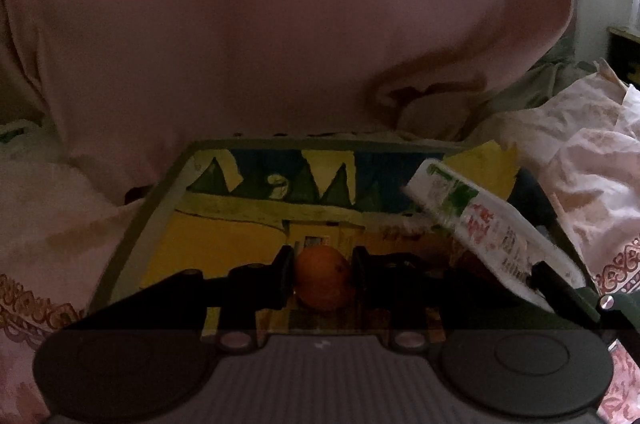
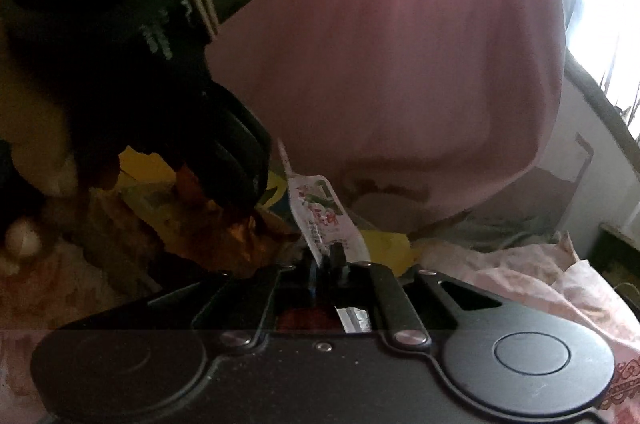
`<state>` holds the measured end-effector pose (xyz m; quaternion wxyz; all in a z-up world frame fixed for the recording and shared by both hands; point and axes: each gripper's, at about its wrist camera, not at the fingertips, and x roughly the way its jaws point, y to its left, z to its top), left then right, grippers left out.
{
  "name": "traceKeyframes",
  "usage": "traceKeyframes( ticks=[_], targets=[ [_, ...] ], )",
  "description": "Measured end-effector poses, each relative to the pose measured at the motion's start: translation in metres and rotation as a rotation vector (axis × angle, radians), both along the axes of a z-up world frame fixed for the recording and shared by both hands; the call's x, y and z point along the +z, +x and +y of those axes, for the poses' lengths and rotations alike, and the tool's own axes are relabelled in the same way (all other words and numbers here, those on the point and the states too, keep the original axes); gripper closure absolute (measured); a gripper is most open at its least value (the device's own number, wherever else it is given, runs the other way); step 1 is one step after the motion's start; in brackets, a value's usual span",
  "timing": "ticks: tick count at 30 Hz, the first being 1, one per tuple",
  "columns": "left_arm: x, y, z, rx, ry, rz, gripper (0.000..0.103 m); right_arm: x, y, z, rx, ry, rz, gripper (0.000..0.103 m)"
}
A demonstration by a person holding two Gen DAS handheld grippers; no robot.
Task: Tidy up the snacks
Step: 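Open both grippers to drop the sausage pack and orange ball into the box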
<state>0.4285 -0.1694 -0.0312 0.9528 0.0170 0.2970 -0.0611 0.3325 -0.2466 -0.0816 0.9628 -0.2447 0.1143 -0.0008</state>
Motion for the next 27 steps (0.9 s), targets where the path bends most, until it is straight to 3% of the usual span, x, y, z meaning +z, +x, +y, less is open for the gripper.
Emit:
traceKeyframes(
  ticks=[5,8,12,16,18,27],
  targets=[
    [0.001,0.001,0.001,0.002,-0.014,0.015,0.067,0.002,-0.002,-0.003,0.011,0.03,0.025,0.088],
    [0.002,-0.001,0.004,0.013,-0.027,0.022,0.054,0.004,-0.001,-0.005,0.013,0.048,0.04,0.083],
    [0.004,-0.004,0.011,0.032,-0.054,0.028,0.039,0.01,0.005,-0.012,0.026,0.092,0.069,0.062],
    [0.01,-0.011,0.021,0.057,-0.096,0.026,0.022,0.02,0.004,-0.02,0.041,0.181,0.103,0.049],
    [0.015,-0.017,0.026,0.069,-0.114,0.018,0.02,0.026,0.001,-0.025,0.048,0.227,0.116,0.042],
    [0.043,-0.058,0.048,0.117,-0.143,-0.029,0.005,0.055,-0.024,-0.044,0.031,0.385,0.122,0.029]
  ],
)
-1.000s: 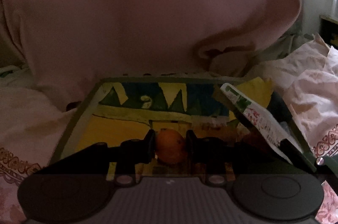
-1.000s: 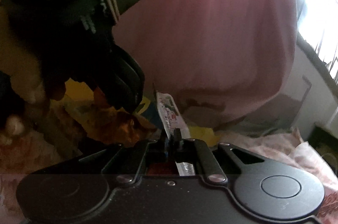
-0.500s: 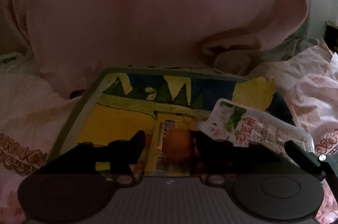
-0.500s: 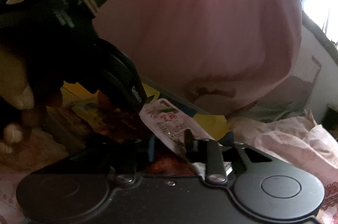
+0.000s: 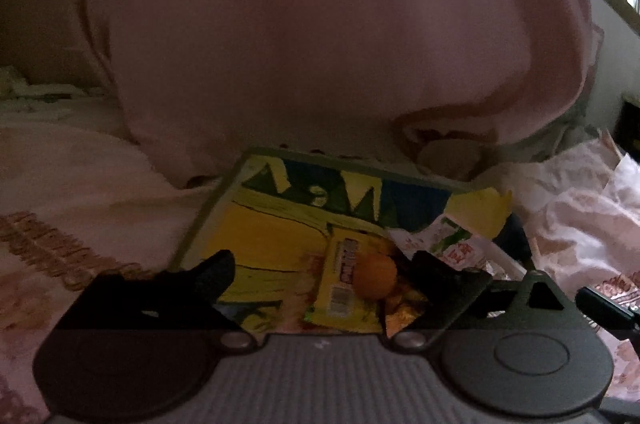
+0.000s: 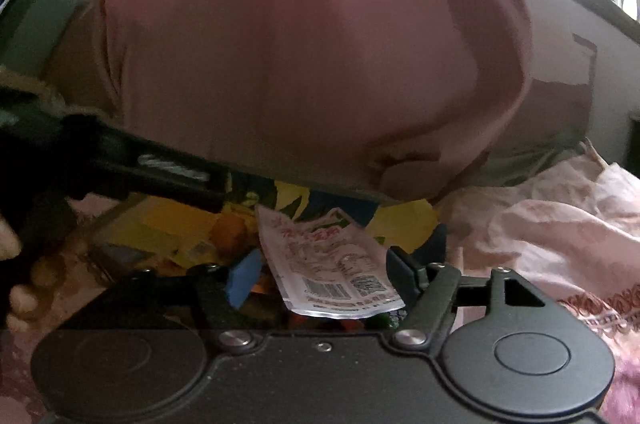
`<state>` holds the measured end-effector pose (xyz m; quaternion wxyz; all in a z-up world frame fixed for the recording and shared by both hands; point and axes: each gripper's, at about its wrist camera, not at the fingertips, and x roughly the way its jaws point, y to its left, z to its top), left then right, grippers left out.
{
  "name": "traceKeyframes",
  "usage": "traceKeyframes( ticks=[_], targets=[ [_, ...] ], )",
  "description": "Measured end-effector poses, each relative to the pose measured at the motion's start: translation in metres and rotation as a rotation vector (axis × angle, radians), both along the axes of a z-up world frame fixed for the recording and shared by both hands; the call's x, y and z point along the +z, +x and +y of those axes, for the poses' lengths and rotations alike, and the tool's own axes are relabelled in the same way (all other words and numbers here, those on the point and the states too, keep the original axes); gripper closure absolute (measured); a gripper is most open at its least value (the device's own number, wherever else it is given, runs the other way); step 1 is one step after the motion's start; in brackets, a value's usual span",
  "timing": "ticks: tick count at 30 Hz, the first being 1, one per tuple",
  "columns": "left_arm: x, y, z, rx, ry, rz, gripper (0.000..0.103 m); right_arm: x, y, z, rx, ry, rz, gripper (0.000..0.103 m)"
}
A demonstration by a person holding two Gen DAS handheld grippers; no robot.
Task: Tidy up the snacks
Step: 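Open both grippers to drop the sausage pack and orange ball into the box, then withdraw both open grippers from the box back over the bedspread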
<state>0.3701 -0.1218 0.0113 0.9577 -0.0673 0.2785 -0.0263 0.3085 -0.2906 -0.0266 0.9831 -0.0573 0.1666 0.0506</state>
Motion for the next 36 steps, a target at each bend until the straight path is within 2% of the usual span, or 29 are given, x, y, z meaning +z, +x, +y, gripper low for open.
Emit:
traceKeyframes(
  ticks=[7,15,25,36],
  targets=[
    [0.019,-0.05,0.019,0.039,-0.007,-0.03,0.001,0.02,-0.03,-0.009,-0.018,0.041,-0.015,0.021],
    [0.023,-0.111,0.037,0.078,-0.023,-0.037,0.001,0.034,-0.078,-0.012,-0.031,0.09,-0.021,0.009],
    [0.018,-0.176,0.058,0.129,-0.006,-0.062,0.001,0.041,-0.139,-0.003,-0.019,0.109,-0.032,0.005],
    [0.012,-0.223,0.069,0.128,0.029,-0.08,0.001,0.035,-0.19,0.003,-0.036,0.124,-0.032,0.002]
  ],
)
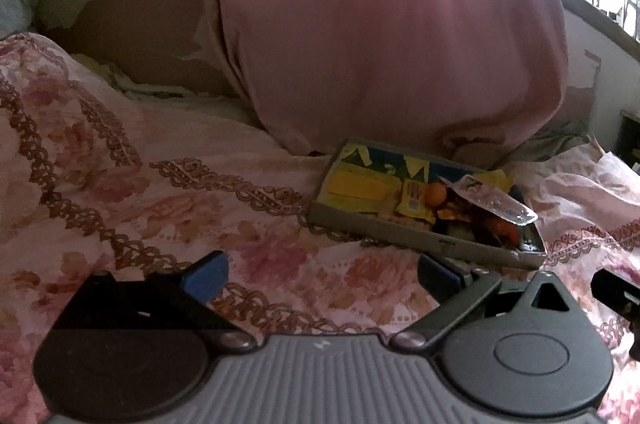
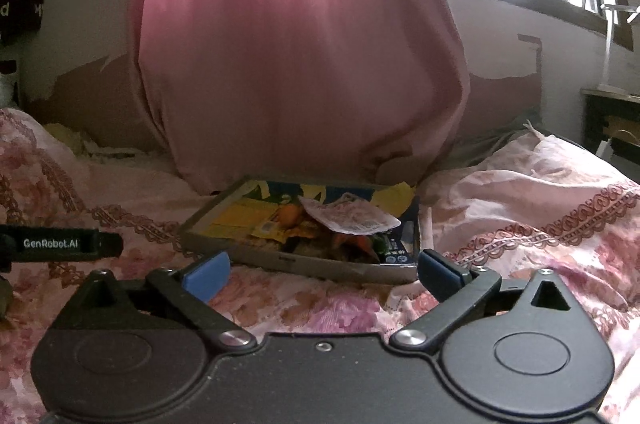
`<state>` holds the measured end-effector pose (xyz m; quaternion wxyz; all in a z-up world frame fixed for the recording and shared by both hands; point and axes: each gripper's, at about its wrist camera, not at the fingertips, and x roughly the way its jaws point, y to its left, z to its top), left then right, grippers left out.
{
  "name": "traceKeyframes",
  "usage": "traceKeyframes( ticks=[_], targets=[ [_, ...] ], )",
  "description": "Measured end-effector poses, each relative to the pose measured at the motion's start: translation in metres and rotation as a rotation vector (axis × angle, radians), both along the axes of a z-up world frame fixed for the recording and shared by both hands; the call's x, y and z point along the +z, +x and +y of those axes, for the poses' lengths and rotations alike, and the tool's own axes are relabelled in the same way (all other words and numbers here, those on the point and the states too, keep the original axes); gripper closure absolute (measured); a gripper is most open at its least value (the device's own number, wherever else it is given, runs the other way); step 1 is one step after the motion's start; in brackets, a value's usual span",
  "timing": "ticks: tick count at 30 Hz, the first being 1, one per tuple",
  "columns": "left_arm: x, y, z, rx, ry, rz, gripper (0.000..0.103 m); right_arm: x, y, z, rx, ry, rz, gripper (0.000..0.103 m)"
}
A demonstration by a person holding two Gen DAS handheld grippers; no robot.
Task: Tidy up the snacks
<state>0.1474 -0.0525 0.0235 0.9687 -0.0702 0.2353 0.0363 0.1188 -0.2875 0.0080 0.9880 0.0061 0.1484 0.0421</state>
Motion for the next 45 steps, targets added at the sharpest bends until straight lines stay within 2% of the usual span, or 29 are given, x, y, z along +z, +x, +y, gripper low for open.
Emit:
traceKeyframes(
  ticks=[13,21,26,34,40,45],
  targets=[
    [-0.008,-0.04,0.0,-0.04,0.071,-0.029,0.001,-0.015,-0.042,0.005,-0.046,0.052,0.012,0.001],
    [-0.01,-0.055,0.006,-0.042,0.072,-0.052,0.001,-0.02,-0.055,0.008,-0.069,0.061,-0.016,0.001],
    [-0.011,-0.065,0.006,-0.045,0.105,-0.069,0.0,-0.024,-0.062,0.011,-0.083,0.086,-0.016,0.001],
    [-0.018,-0.082,0.012,-0.038,0.076,-0.08,0.0,-0.035,-0.082,0.018,-0.096,0.124,0.014,0.001],
    [-0.029,-0.096,0.011,-0.069,0.119,-0.068,0.0,-0.039,-0.095,0.024,-0.126,0.111,0.018,0.001],
    [-0.029,-0.104,0.014,-0.069,0.109,-0.075,0.0,-0.04,-0.103,0.03,-0.124,0.091,0.01,0.001]
  ],
)
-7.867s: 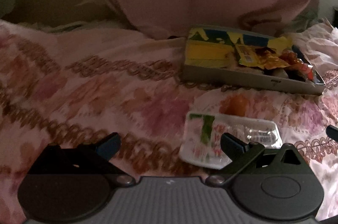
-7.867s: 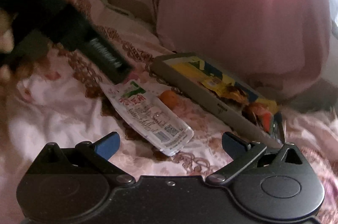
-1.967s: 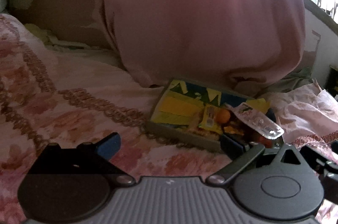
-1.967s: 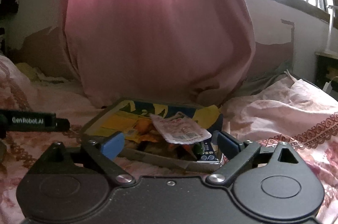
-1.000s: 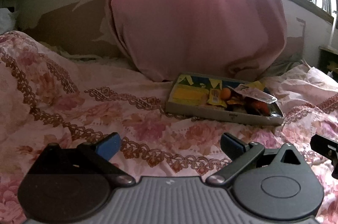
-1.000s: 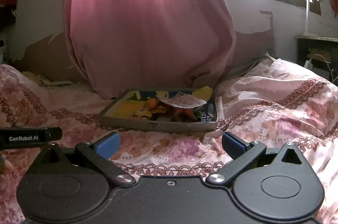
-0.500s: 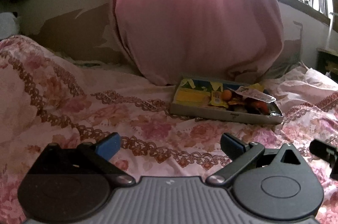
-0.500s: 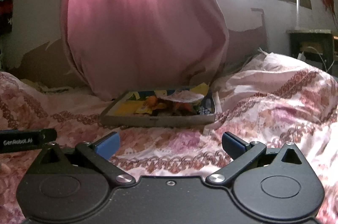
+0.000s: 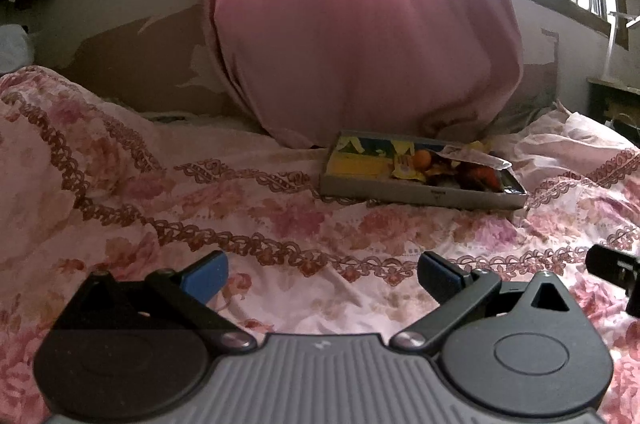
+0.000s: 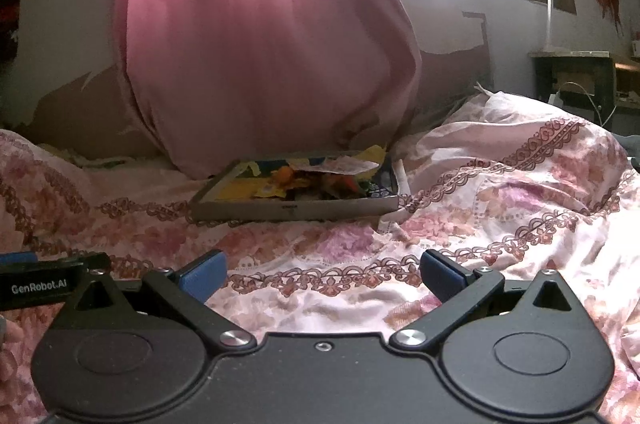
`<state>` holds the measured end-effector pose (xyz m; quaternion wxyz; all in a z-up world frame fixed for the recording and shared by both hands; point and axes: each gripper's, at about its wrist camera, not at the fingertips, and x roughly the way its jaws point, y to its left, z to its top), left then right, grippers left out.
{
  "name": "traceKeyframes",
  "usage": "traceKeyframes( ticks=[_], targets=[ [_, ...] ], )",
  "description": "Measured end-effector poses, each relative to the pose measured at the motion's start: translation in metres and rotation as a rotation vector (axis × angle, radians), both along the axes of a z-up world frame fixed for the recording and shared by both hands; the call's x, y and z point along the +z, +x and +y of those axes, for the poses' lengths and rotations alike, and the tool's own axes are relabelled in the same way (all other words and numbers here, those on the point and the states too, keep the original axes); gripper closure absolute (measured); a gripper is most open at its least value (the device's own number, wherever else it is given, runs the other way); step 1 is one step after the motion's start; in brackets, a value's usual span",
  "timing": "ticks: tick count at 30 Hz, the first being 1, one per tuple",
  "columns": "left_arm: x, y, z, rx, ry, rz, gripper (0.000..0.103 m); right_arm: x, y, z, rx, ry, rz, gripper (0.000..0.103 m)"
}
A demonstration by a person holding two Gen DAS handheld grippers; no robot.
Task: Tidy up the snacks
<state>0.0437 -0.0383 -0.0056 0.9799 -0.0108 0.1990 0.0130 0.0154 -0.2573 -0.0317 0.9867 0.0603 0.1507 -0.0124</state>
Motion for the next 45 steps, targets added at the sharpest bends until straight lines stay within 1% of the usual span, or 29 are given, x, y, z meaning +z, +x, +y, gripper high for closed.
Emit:
traceKeyframes(
  ticks=[6,10,21,26,32,45],
  targets=[
    [0.002,-0.006,0.007,0.006,0.004,-0.01,0.0,-0.002,-0.002,0.006,0.011,-0.023,0.029,0.001],
    [0.003,-0.006,0.01,0.008,-0.003,-0.013,0.0,-0.004,-0.001,0.005,0.007,-0.014,0.042,0.001],
    [-0.008,-0.001,0.011,0.02,0.002,0.021,0.0,-0.008,0.005,0.011,0.045,-0.029,0.056,0.001],
    [-0.014,0.001,0.015,0.03,-0.013,0.043,0.0,-0.008,0.006,0.015,0.067,-0.045,0.059,0.001],
    [-0.016,0.002,0.016,0.034,-0.011,0.05,0.0,-0.009,0.008,0.016,0.077,-0.046,0.07,0.001],
    [-0.02,0.002,0.016,0.034,-0.006,0.068,0.0,-0.014,0.014,0.018,0.081,-0.05,0.122,0.001]
  ],
)
